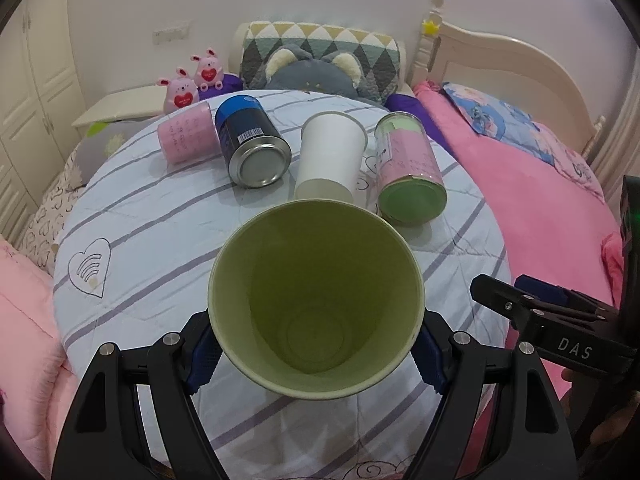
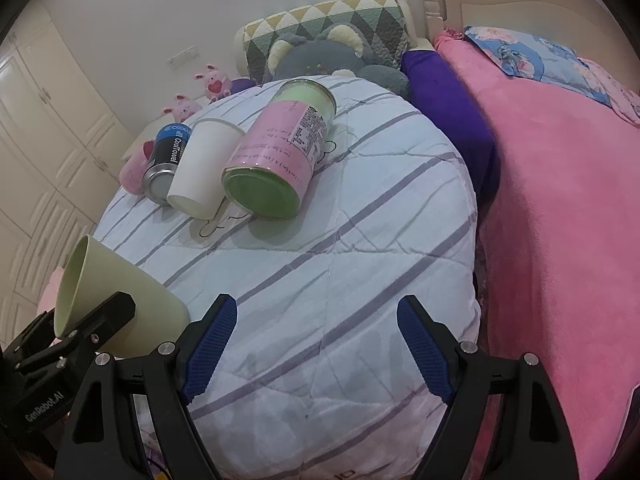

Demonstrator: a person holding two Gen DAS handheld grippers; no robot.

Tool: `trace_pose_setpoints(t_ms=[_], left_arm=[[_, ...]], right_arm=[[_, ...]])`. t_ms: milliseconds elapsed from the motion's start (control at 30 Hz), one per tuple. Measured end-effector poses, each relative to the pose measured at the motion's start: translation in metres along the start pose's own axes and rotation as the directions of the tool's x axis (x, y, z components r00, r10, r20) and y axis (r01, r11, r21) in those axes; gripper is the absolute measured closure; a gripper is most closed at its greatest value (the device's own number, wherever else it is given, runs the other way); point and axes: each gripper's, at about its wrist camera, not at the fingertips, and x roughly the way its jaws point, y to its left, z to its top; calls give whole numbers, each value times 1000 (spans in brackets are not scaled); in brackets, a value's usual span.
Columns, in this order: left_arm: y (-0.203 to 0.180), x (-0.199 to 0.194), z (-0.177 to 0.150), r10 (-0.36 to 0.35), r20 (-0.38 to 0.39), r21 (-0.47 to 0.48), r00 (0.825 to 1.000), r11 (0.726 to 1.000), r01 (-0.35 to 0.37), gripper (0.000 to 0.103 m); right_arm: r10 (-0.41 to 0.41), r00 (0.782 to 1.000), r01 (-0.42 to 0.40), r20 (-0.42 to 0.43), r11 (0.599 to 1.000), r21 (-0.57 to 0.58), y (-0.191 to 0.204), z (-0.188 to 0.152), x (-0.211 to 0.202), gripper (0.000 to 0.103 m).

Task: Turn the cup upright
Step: 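Lower the upright green cup onto the table and open the left gripper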

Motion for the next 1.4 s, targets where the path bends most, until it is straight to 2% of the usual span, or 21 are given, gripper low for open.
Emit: trace_pose_setpoints(t_ms=[333, 500, 933, 1400], left_arm=[[3, -7, -10, -11, 26, -3, 1000, 1000, 11, 22], [1, -9, -11, 2, 39, 4, 999, 1000, -3, 10], [1, -19, -8, 7, 76, 9, 997, 1000, -8, 10], [8, -43, -17, -36, 105, 41, 994, 999, 32, 10]], right_arm=[[-24, 999, 23, 26, 1000, 9, 3, -9, -15, 19], [-31, 999, 30, 39, 1000, 7, 4, -11, -21, 19], [-35, 998, 34, 57, 999, 21, 1, -15, -29, 19], [-54, 991, 50, 123, 998, 37, 12, -27, -56, 19]])
